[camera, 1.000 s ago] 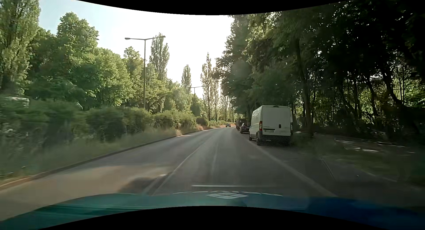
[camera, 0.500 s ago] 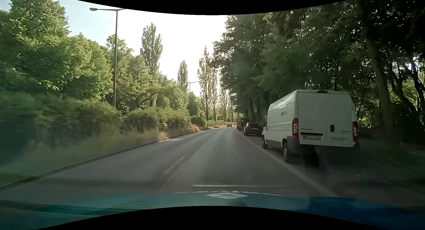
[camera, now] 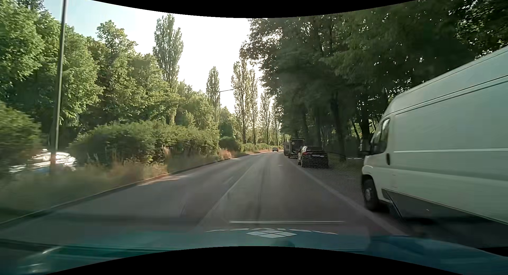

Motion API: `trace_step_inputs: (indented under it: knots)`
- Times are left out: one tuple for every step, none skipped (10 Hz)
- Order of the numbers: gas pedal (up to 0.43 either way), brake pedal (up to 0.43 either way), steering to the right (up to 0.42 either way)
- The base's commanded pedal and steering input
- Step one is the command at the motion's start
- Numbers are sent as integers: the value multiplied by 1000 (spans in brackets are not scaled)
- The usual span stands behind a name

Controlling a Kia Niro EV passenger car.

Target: Follow the waypoints while adhering to traffic rules and regulations

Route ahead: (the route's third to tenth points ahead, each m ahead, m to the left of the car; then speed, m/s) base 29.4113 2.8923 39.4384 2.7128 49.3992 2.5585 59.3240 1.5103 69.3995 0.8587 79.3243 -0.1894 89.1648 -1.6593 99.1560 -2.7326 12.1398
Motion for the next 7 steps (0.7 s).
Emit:
trace_step_inputs:
  knots:
    - [177,0,4]
    - [177,0,4]
    - [177,0,4]
    - [177,0,4]
    - [177,0,4]
    - [177,0,4]
    - [177,0,4]
